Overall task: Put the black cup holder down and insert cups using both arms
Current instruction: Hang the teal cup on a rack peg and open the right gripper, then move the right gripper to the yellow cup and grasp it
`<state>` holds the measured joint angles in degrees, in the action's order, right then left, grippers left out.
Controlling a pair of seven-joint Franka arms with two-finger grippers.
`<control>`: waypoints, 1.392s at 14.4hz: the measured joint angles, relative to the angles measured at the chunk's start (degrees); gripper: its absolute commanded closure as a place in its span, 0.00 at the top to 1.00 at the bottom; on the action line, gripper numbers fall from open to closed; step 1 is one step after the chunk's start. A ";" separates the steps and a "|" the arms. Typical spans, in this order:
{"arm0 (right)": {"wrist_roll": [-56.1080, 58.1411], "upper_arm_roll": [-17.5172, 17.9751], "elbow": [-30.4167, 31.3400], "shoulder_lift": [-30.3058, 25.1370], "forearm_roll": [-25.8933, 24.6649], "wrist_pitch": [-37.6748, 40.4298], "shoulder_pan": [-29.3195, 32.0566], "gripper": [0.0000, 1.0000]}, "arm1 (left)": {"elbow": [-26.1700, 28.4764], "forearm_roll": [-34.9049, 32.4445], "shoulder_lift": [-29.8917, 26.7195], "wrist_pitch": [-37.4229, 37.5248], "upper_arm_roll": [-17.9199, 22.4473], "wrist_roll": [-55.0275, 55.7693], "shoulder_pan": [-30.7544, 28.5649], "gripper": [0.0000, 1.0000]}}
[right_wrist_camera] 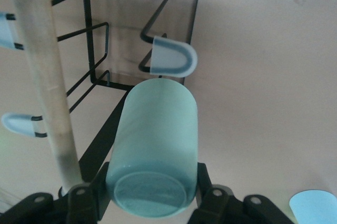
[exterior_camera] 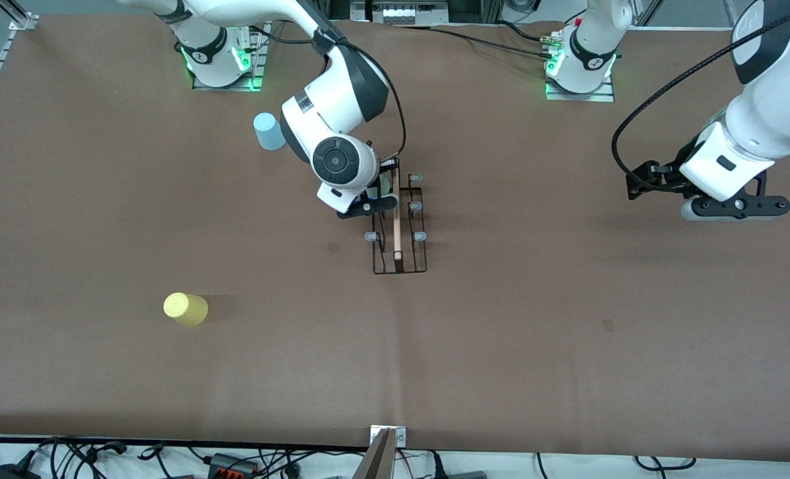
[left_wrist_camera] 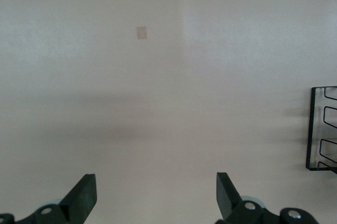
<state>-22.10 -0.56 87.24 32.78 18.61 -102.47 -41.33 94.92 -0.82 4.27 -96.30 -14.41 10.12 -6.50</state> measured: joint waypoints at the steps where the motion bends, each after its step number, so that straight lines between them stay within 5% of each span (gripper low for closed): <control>1: 0.00 -0.02 0.00 0.00 -0.07 0.00 0.00 0.19 | -0.06 0.00 0.00 0.09 0.04 0.00 -0.08 1.00; 5: 0.00 -0.02 0.00 0.20 -0.09 0.00 -0.04 0.21 | -0.06 0.00 0.02 0.72 0.44 0.00 -0.90 1.00; 6: 0.00 -0.02 0.00 0.42 -0.09 0.00 -0.05 0.36 | -0.06 0.00 0.02 0.72 0.51 0.00 -0.92 1.00; 7: 0.00 -0.02 0.00 0.69 -0.09 -0.01 -0.10 0.99 | -0.06 0.00 0.02 0.72 0.51 0.00 -0.91 1.00; 14: -3.96 -1.35 -4.30 0.47 -0.09 1.72 -0.21 1.00 | -0.06 0.17 0.18 0.70 0.52 0.00 -0.90 1.00; 20: -5.09 -11.21 -10.64 -1.85 -4.69 8.02 7.10 1.00 | -0.08 0.22 0.20 0.69 0.55 0.00 -0.92 1.00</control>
<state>-27.19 -11.76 76.60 30.93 13.92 -94.45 -34.24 94.84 -0.60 4.48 -95.60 -13.86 10.12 -7.42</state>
